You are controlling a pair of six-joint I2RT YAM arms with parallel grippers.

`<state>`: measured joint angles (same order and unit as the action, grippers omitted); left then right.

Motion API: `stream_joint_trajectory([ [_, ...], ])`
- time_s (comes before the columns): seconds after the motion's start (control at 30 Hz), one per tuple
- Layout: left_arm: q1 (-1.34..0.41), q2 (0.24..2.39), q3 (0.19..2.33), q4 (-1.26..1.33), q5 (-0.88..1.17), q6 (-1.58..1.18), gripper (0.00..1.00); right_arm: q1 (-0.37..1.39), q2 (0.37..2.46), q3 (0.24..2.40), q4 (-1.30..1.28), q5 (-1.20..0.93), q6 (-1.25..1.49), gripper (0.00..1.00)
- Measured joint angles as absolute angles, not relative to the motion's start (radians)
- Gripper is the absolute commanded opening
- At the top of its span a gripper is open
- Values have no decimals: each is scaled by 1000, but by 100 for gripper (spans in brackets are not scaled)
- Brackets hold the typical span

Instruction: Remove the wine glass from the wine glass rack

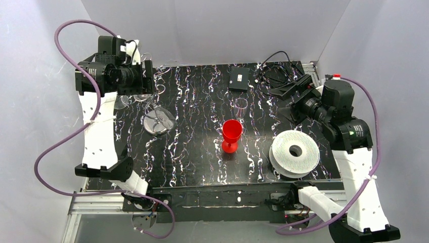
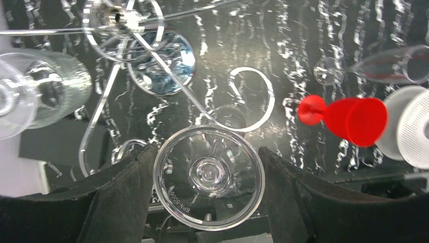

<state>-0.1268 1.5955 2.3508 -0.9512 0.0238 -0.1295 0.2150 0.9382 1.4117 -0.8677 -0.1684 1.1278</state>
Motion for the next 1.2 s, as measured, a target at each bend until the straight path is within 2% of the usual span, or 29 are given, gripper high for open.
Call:
stream_joint_trajectory([
  [0.27,-173,1523,2312,-951,210,-115,30,213,1003,1378,-639,-416,1011,96],
  [0.67,-261,1475,2223,-951,401,-115,30,278,1118,1380,-418,-814,843,88],
  [0.9,-329,1473,2194,-951,458,-122,29,420,1226,1432,-427,-920,736,81],
  [1.2,-344,1464,2163,-951,538,-137,29,599,1266,1423,-292,-918,721,71],
])
